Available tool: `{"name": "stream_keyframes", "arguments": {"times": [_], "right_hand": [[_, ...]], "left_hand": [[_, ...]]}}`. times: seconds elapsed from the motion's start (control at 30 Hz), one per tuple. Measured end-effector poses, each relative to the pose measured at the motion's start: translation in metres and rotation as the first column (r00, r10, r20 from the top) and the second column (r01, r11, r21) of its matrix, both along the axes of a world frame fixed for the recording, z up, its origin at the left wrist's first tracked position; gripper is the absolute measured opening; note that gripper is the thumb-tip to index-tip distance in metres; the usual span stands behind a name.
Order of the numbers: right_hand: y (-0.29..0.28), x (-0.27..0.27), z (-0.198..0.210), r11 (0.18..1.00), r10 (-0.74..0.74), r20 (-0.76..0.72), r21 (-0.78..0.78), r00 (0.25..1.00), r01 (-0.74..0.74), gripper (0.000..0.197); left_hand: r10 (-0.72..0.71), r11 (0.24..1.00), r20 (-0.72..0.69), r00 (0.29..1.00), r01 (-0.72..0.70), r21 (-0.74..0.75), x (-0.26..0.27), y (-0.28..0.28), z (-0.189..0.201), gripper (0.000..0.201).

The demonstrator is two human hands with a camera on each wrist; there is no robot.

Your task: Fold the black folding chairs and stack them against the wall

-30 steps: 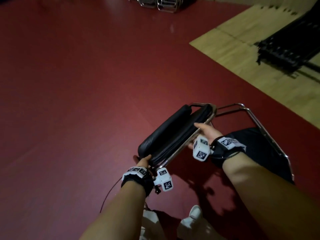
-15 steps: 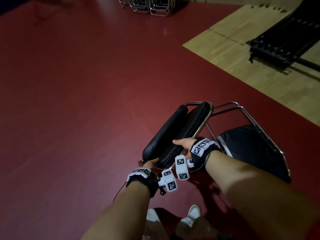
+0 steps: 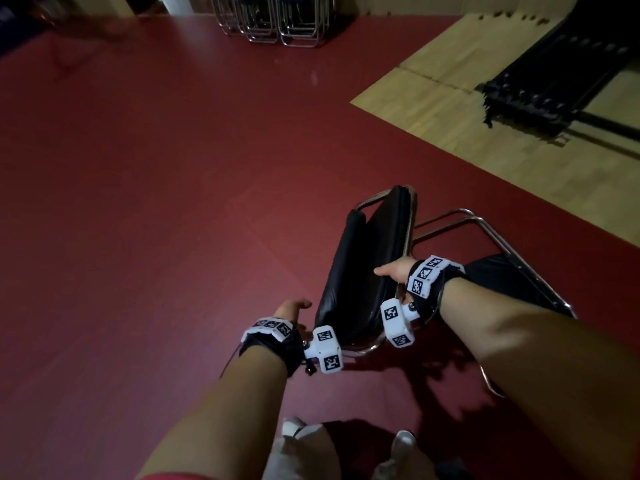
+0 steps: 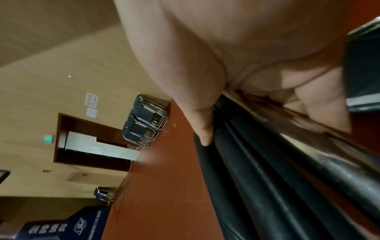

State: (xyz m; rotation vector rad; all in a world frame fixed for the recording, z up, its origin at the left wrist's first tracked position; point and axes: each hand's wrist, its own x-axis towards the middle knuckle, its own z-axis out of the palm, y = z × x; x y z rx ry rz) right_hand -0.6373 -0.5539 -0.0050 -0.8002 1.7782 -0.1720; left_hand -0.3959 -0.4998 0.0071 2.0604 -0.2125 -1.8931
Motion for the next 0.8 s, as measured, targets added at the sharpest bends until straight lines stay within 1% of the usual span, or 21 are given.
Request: {"name": "stream_keyframes", "arguments": {"times": [0.1,0.23,0.3,0.37,0.4,0.47,0.5,0.57,0.6,0.63,0.7,0.73,0.8], "right_hand": [[-0.029,-0.002,0.009,0.999,0.026,-0.104,-0.043,0.994,-0.031,0.066],[-0.087,-0.003,0.008,0.993,0.040,-0.211,-0.098,0.977,-0.062,0.078],[-0.111,0.001,0.015,0.990,0.050,-0.265,-0.114,0.963,-0.082,0.074],[-0.131,0.011,0.026,0.989,0.041,-0.331,-0.118,0.943,-0.085,0.069],[-0.142,0.016,0.029,0.989,0.037,-0.359,-0.120,0.932,-0.085,0.069],[-0.159,0.021,0.032,0.984,0.049,-0.371,-0.140,0.927,-0.108,0.073],[-0.168,0.023,0.032,0.980,0.069,-0.377,-0.149,0.924,-0.133,0.075],[-0.181,0.029,0.038,0.967,0.131,-0.394,-0.151,0.910,-0.205,0.077],[-0.186,0.032,0.041,0.958,0.166,-0.402,-0.151,0.900,-0.244,0.076],[-0.192,0.035,0.043,0.949,0.198,-0.413,-0.147,0.889,-0.279,0.075],[-0.202,0.040,0.045,0.927,0.261,-0.443,-0.133,0.858,-0.351,0.074],[-0.207,0.041,0.045,0.913,0.293,-0.461,-0.125,0.838,-0.388,0.074],[-0.217,0.040,0.048,0.882,0.357,-0.483,-0.106,0.800,-0.458,0.075]], "left_hand": [[-0.031,0.996,0.087,0.996,0.038,-0.080,0.004,-0.044,0.012,0.043],[-0.177,0.974,0.112,0.978,0.191,-0.124,0.014,-0.112,0.000,0.038],[-0.224,0.953,0.129,0.966,0.245,-0.178,0.018,-0.146,-0.001,0.032],[-0.249,0.936,0.158,0.955,0.280,-0.214,0.026,-0.185,-0.007,0.018],[-0.257,0.929,0.160,0.953,0.290,-0.231,0.031,-0.205,-0.007,0.012],[-0.278,0.905,0.196,0.941,0.324,-0.277,0.039,-0.238,-0.003,0.010],[-0.294,0.885,0.227,0.928,0.354,-0.303,0.043,-0.255,-0.004,0.014],[-0.309,0.849,0.282,0.908,0.397,-0.349,0.049,-0.286,-0.006,0.035],[-0.300,0.838,0.287,0.910,0.395,-0.376,0.050,-0.298,-0.005,0.045],[-0.297,0.829,0.292,0.909,0.397,-0.394,0.050,-0.309,-0.004,0.059],[-0.268,0.818,0.317,0.910,0.389,-0.423,0.052,-0.329,-0.007,0.097],[-0.254,0.802,0.351,0.901,0.399,-0.444,0.054,-0.338,-0.011,0.105],[-0.238,0.763,0.451,0.860,0.454,-0.461,0.057,-0.347,-0.012,0.102]]}}
